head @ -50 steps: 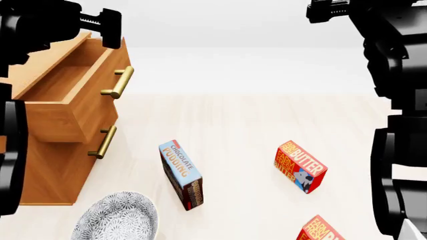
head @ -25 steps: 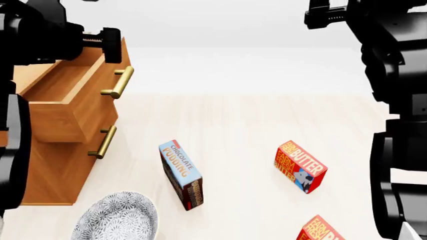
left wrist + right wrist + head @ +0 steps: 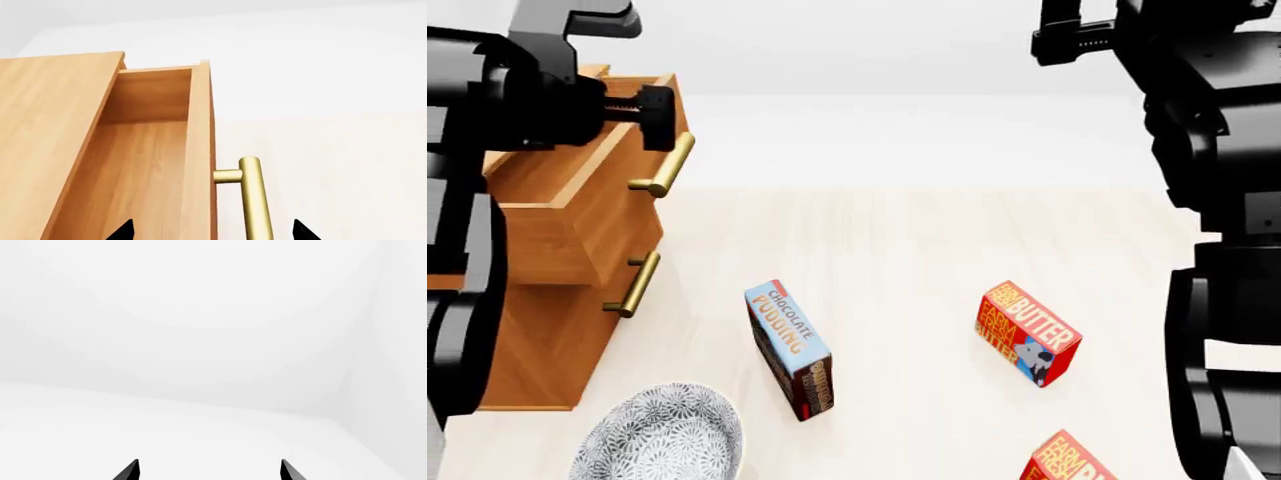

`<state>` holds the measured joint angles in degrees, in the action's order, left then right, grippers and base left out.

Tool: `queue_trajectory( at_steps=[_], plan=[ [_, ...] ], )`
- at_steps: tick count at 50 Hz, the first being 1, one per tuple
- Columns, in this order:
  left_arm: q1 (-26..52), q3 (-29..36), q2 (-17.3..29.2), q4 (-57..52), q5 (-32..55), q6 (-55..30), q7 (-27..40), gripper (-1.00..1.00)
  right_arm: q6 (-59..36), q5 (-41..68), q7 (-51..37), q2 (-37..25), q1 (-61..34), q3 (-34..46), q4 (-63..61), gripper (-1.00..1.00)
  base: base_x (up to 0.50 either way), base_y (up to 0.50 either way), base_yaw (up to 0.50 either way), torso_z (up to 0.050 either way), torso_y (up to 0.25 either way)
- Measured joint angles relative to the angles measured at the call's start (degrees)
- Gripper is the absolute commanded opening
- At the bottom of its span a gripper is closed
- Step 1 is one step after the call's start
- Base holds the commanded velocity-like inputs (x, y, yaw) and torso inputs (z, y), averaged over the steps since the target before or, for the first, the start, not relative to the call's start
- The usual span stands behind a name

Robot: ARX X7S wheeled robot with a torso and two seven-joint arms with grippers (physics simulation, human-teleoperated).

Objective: Put the butter at the front in the top drawer of the cabinet and close it.

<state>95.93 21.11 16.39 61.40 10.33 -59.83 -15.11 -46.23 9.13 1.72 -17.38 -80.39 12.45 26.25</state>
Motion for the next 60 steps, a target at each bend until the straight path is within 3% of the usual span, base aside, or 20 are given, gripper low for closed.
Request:
queue_trajectory(
  at_steps=[31, 60],
  plan=[
    [-4.5, -0.8, 1.0, -1.3, 0.7, -0.7, 1.1, 1.00, -0.6, 0.4, -0.1, -0.2, 0.5, 0.4, -0.8, 1.00, 0.00, 0.00, 0.00, 0.000, 0.000],
    [-9.6, -2.3, -0.7, -15.5, 3.9, -9.0, 0.4, 1.00, -0.7, 0.7, -0.2, -0.4, 0.5, 0.8, -0.8, 1.00, 0.00, 0.00, 0.00, 0.000, 0.000]
  ],
)
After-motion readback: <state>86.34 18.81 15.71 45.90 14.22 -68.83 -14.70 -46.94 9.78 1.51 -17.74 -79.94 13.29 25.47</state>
